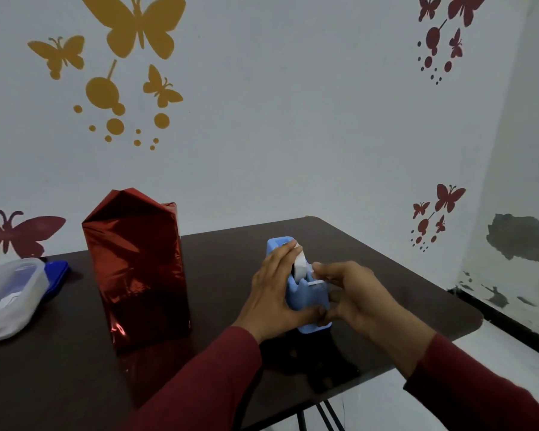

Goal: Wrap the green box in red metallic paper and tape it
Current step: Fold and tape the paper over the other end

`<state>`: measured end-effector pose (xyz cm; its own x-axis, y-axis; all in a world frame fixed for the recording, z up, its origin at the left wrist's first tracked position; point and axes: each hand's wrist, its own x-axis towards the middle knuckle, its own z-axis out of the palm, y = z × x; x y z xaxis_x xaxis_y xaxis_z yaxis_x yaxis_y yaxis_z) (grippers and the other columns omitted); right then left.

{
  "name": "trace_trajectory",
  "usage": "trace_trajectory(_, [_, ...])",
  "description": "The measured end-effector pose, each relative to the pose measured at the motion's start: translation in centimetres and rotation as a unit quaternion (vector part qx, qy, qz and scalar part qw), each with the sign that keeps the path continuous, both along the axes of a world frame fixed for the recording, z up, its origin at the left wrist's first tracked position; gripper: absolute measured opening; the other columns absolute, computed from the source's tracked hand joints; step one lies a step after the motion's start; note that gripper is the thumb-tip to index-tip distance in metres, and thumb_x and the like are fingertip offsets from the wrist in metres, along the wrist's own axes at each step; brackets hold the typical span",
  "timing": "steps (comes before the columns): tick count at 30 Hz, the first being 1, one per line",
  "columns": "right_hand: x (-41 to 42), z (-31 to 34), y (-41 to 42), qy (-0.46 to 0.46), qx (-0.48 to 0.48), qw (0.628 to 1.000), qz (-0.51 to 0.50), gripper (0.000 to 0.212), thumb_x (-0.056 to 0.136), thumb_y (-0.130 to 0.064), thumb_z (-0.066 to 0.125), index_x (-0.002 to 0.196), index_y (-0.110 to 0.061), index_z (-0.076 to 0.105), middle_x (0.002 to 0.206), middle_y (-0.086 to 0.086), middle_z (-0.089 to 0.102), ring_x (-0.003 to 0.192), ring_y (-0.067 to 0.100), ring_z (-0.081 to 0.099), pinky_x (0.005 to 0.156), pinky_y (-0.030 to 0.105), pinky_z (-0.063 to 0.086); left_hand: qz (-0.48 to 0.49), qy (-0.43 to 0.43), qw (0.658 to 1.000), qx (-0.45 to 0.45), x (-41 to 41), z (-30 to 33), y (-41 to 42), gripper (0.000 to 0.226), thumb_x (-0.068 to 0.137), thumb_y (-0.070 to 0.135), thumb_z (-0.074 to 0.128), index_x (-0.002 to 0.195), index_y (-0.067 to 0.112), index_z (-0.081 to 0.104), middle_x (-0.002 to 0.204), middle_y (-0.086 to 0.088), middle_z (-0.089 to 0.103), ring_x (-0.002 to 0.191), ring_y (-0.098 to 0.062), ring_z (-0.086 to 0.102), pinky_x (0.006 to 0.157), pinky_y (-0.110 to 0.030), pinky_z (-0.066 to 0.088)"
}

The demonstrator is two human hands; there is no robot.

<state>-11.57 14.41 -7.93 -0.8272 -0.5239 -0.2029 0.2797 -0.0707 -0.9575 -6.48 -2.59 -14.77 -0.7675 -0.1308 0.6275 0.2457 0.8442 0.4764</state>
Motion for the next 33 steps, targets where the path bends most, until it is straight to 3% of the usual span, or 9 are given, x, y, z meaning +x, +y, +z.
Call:
trace_trajectory(2, [0.9,-0.7,0.7,0.016,-0.027,0.999,-0.015,0.017,0.090,-0.007,0.071,0.098,0.007,0.077,0.100,0.027,0.076,0.089,0.042,0.074,0.069,0.055,0.060,-0.002,0.004,1.000,-0.008,0.0,0.1,0.0,0.110,0.071,0.061,0.082,0.160,0.029,0.027,0.167,0.017,0.020,0.153,0.002,0.016,0.119,-0.025,0.020])
trace_trajectory(7, [2.2,-2.4,1.6,0.034,-0.073,0.997,-0.006,0.013,0.094,-0.002,0.069,0.104,0.003,0.077,0.108,0.008,0.080,0.092,0.031,0.079,0.079,0.053,0.064,-0.012,-0.014,1.000,0.000,0.1,0.2,0.1,0.113,0.068,0.061,0.081,0.161,0.030,0.026,0.167,0.019,0.017,0.153,0.001,0.015,0.121,-0.043,0.030])
trace_trajectory(11, [1.9,-3.4,1.8,0.049,-0.072,0.996,-0.003,0.010,0.093,-0.005,0.072,0.089,-0.004,0.081,0.106,-0.001,0.080,0.087,0.023,0.079,0.067,0.039,0.064,-0.018,-0.008,1.000,-0.007,0.1,0.1,0.2,0.110,0.069,0.058,0.076,0.161,0.026,0.026,0.168,0.018,0.015,0.155,-0.002,0.014,0.120,-0.051,0.033])
trace_trajectory(15, [1.3,-5.1,1.7,0.205,0.026,0.978,-0.034,0.022,0.090,-0.009,0.077,0.069,-0.001,0.077,0.117,-0.013,0.076,0.093,0.003,0.075,0.072,0.027,0.062,-0.037,0.007,0.999,0.005,0.3,-0.3,-0.3,0.091,0.078,0.052,0.066,0.159,0.041,0.025,0.168,0.018,0.013,0.156,-0.007,0.012,0.119,-0.056,0.028])
trace_trajectory(17, [0.8,-6.0,2.1,0.253,0.050,0.965,-0.039,0.030,0.089,-0.007,0.076,0.061,-0.001,0.071,0.119,-0.014,0.076,0.099,0.002,0.073,0.081,0.032,0.063,-0.031,0.036,0.999,0.025,0.4,-0.3,-0.4,0.077,0.078,0.049,0.062,0.150,0.048,0.038,0.164,0.018,0.025,0.153,-0.012,0.020,0.116,-0.061,0.030])
trace_trajectory(20, [0.4,-6.6,2.7,0.214,-0.053,0.975,-0.028,0.020,0.094,-0.007,0.070,0.082,0.008,0.075,0.118,-0.004,0.078,0.109,0.018,0.074,0.095,0.049,0.060,-0.018,0.097,0.994,0.052,0.5,0.3,0.3,0.045,0.081,0.047,0.061,0.126,0.041,0.062,0.148,0.017,0.045,0.141,-0.013,0.034,0.110,-0.061,0.035])
trace_trajectory(24, [1.0,-6.4,2.8,0.204,-0.123,0.966,-0.098,0.030,0.101,-0.022,0.057,0.109,-0.003,0.078,0.104,0.003,0.080,0.102,0.020,0.075,0.088,0.042,0.060,-0.033,0.144,0.989,0.022,1.1,1.1,2.2,0.028,0.086,0.044,0.064,0.110,0.033,0.073,0.135,0.014,0.053,0.134,-0.016,0.039,0.109,-0.054,0.036])
trace_trajectory(29, [0.9,-6.6,3.1,0.219,-0.121,0.960,-0.125,0.043,0.106,-0.029,0.049,0.110,0.005,0.074,0.101,-0.005,0.079,0.101,0.013,0.073,0.089,0.044,0.057,-0.026,0.104,0.993,-0.051,1.4,1.9,4.2,0.037,0.087,0.058,0.066,0.111,0.031,0.076,0.139,0.016,0.051,0.139,-0.016,0.034,0.112,-0.048,0.031])
trace_trajectory(33, [0.6,-7.2,2.9,0.246,-0.100,0.957,-0.115,0.049,0.099,-0.044,0.051,0.108,-0.004,0.078,0.105,-0.003,0.079,0.104,0.011,0.072,0.086,0.038,0.056,-0.022,0.115,0.992,-0.045,1.1,1.8,4.6,0.024,0.091,0.051,0.066,0.091,0.030,0.078,0.132,0.018,0.056,0.136,-0.013,0.033,0.110,-0.042,0.029])
